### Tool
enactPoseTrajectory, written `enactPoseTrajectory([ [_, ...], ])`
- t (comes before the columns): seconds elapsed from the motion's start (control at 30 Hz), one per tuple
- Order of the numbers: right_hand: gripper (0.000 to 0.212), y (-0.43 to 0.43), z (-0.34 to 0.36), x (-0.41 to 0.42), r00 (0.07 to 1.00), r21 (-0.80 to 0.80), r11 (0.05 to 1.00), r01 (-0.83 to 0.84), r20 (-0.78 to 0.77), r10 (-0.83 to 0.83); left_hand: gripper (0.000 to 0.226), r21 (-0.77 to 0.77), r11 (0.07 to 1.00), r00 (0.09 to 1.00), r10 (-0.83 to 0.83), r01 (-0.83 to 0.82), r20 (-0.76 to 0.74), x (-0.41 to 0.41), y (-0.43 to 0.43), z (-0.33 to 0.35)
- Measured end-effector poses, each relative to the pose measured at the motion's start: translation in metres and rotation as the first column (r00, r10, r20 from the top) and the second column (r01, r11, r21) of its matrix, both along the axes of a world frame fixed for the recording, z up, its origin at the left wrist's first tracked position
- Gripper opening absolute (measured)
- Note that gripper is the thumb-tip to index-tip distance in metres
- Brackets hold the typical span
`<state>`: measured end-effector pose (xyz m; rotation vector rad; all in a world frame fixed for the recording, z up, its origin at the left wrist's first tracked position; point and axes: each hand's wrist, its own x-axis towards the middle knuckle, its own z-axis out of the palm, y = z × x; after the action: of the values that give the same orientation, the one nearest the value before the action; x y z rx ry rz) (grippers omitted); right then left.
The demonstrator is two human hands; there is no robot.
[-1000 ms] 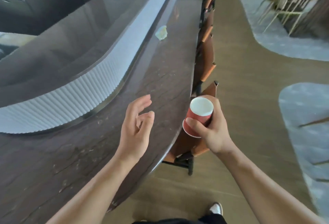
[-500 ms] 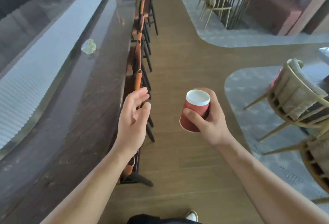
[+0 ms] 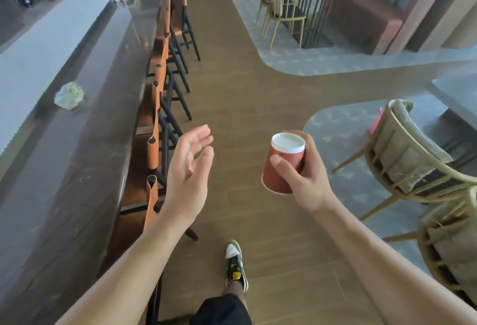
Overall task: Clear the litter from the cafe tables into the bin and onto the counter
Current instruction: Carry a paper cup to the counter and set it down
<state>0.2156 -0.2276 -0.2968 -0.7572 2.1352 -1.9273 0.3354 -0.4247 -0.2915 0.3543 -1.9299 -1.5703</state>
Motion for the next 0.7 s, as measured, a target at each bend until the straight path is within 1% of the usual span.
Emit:
enactPoseTrajectory([
  [0.2, 0.054, -0.062, 0.008, -0.121, 1.0, -0.029, 0.999, 0.026, 0.001, -0.026, 0.057, 0.005, 1.0, 1.0, -0.026, 0.026, 0.0, -0.124, -0.06, 0.0],
  [0.3, 0.053, -0.096, 0.017, -0.179, 0.999, -0.04, 0.998, 0.044, -0.007, -0.044, 0.054, -0.016, 0.999, 0.999, -0.052, 0.052, 0.011, -0.182, -0.094, 0.004],
  [0.5, 0.049, -0.155, 0.027, -0.28, 0.999, -0.067, 0.996, 0.055, 0.004, -0.055, 0.057, 0.043, 0.996, 0.996, -0.083, 0.082, 0.026, -0.286, -0.149, 0.014],
  [0.7, 0.049, -0.198, 0.022, -0.382, 0.999, -0.072, 0.997, 0.042, 0.022, -0.04, 0.05, 0.027, 0.993, 0.992, -0.12, 0.119, 0.031, -0.379, -0.205, 0.015],
])
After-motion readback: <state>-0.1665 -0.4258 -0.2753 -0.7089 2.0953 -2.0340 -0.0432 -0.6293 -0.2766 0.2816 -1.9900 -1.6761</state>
